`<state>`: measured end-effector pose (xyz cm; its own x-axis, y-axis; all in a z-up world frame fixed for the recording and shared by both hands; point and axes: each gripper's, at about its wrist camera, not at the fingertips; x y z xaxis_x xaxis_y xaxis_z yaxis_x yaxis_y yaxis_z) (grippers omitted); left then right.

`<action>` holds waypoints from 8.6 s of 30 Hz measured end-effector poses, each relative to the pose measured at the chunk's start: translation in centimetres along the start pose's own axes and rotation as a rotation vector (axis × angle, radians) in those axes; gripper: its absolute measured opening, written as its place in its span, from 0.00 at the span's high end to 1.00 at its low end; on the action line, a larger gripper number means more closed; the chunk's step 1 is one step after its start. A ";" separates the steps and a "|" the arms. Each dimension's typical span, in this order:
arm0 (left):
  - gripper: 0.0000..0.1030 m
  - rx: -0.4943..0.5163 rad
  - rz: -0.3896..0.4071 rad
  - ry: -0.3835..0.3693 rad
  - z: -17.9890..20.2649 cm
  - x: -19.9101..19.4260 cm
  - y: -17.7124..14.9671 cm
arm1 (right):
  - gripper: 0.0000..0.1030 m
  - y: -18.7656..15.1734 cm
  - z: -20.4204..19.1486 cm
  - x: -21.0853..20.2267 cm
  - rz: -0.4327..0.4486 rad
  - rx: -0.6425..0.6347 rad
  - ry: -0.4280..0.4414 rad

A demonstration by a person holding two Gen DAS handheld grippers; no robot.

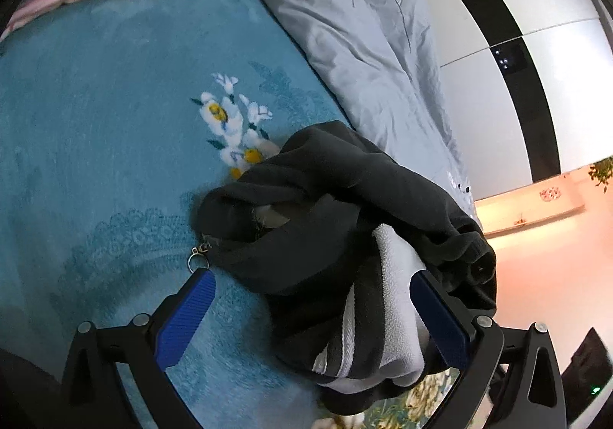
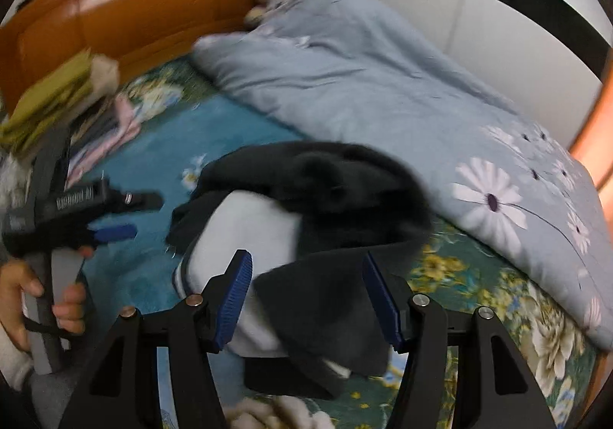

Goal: Fold clothes

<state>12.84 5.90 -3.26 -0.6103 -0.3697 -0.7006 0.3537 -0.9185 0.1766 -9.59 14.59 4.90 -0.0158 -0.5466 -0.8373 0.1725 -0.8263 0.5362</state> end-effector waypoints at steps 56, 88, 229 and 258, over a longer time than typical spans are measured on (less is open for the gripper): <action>0.00 0.525 -0.090 0.355 6.9 5.6 5.4 | 0.41 -4.1 12.0 4.7 -0.209 0.464 -0.184; 0.91 0.698 0.234 0.316 13.1 -1.5 8.4 | 0.41 -1.3 5.1 2.1 -0.106 0.347 -0.030; 0.91 0.017 -0.161 -0.131 10.7 3.0 6.9 | 0.70 -4.3 1.9 1.0 0.041 0.049 0.109; 0.90 -0.348 0.127 -0.082 -9.1 -8.8 9.7 | 0.42 1.2 -0.7 5.2 -0.022 0.300 0.198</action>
<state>28.06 1.55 -1.69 -0.5961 -0.5003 -0.6280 0.6412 -0.7673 0.0027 -8.77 10.81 1.12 0.1801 -0.5158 -0.8375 -0.1234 -0.8566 0.5010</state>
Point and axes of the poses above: each gripper's, at about its wrist camera, not at the fingertips, and x roughly the way its jaws point, z to its right, y to its top, and after that the axes turned 3 degrees about -z, right-handed
